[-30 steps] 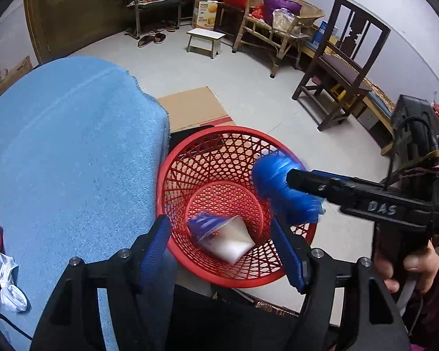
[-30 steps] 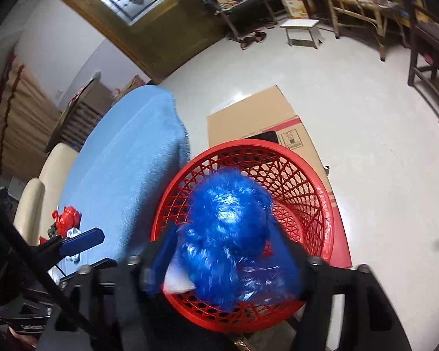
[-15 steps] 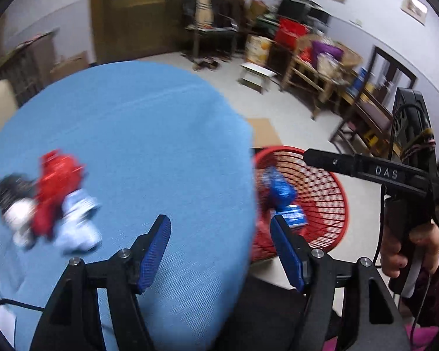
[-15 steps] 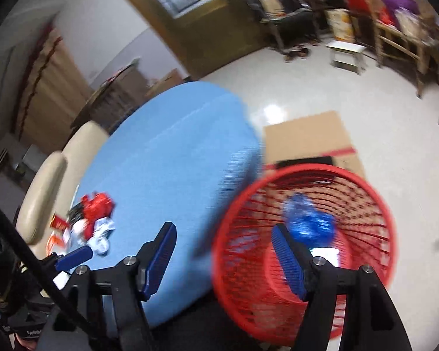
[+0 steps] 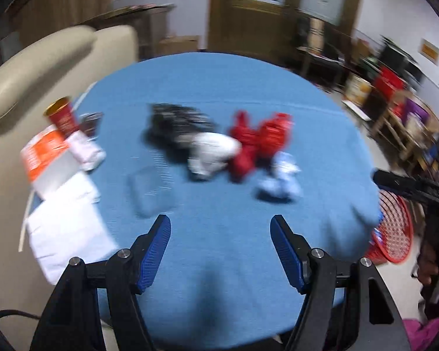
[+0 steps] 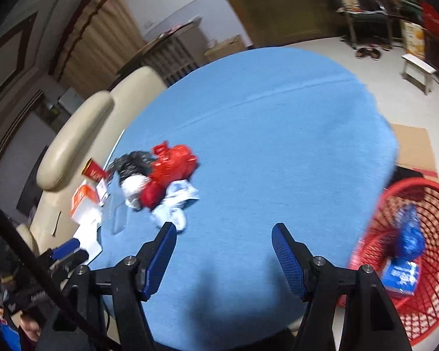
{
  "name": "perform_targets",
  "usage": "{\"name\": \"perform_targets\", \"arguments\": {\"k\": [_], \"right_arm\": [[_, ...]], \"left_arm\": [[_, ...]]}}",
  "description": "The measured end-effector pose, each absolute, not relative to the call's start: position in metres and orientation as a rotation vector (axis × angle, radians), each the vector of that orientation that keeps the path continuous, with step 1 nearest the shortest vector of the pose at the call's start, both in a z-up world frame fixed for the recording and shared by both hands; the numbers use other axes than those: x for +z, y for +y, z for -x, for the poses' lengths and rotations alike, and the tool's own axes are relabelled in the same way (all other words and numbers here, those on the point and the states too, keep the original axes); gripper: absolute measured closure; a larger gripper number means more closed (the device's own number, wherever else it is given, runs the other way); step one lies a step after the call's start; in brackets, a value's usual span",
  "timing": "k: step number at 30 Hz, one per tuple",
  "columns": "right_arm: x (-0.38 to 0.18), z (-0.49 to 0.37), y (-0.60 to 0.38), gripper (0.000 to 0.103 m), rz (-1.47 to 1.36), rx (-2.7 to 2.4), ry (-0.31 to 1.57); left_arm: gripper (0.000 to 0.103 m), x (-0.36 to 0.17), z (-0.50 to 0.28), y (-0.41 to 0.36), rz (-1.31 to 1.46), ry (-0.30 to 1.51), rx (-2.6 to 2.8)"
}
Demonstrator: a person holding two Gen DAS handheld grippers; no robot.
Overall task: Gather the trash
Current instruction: 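Return both tools to the table toward the clear tray and white mask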
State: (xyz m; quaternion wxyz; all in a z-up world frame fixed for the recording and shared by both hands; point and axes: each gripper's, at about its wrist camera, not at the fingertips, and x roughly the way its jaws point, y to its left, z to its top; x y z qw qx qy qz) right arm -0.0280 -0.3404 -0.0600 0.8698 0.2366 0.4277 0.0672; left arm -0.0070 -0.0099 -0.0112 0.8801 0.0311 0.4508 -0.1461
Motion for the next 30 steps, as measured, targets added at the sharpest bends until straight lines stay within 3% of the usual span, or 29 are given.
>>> {"name": "perform_targets", "arguments": {"k": [13,19,20,22,24,30], "right_arm": [[-0.091,-0.068,-0.246,0.034,-0.427,0.26,1.049],[-0.109,-0.082,-0.233,0.056,-0.376,0.192,1.101],[-0.109,-0.081,-0.232,0.063,-0.363,0.193,1.094],[-0.107,-0.079,-0.23,0.067,-0.34,0.193,1.079],[-0.104,-0.075,-0.229,0.072,-0.319,0.197,1.057],[-0.101,-0.065,-0.237,0.076,-0.328,0.196,1.041]], "left_arm": [[0.032,-0.044,-0.093,0.04,0.165,1.106,-0.14],[0.032,-0.063,-0.108,0.032,0.173,1.173,-0.128],[0.032,-0.065,-0.108,0.03,0.167,1.18,-0.126],[0.034,-0.068,-0.108,0.027,0.171,1.186,-0.133],[0.048,-0.07,-0.107,0.024,0.168,1.192,-0.137],[0.051,-0.073,-0.096,0.018,0.161,1.193,-0.129]]}}
